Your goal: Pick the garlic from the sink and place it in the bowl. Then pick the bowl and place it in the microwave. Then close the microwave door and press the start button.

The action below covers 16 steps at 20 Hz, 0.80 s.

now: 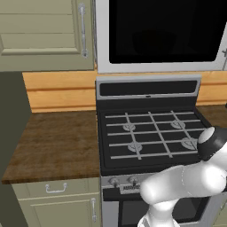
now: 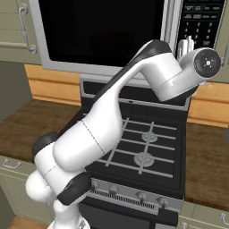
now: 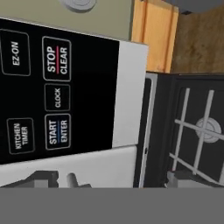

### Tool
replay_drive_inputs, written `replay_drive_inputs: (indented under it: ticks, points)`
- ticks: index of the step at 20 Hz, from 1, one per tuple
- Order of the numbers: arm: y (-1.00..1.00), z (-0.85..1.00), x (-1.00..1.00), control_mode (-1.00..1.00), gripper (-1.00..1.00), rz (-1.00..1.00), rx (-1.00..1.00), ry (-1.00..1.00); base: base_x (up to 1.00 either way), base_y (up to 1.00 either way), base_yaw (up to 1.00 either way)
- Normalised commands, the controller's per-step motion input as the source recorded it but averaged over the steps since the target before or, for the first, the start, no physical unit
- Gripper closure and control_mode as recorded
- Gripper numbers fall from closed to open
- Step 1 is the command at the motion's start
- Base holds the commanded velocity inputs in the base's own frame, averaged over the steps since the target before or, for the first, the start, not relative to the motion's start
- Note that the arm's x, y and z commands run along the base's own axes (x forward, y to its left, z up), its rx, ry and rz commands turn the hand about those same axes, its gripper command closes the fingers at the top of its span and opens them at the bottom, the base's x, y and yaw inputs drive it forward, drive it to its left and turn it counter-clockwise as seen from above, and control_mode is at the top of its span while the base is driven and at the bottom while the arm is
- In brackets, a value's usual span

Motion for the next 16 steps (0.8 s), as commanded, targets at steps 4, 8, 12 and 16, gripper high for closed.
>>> replay_drive_inputs:
  ticks: [4,8,12,16]
  points:
    - [-0.15,-0.05,0.37,-1.0,-1.0,-0.04,0.0,0.02,0.0,0.0,0.0]
    - [-0.16,-0.08,0.37,-1.0,-1.0,-0.03,0.0,0.03,0.0,0.0,0.0]
    - [-0.12,-0.11,0.38,-1.0,-1.0,-0.02,0.0,0.03,0.0,0.0,0.0]
    - [-0.1,-0.05,0.46,-1.0,-1.0,-0.01,0.0,0.02,0.0,0.0,0.0]
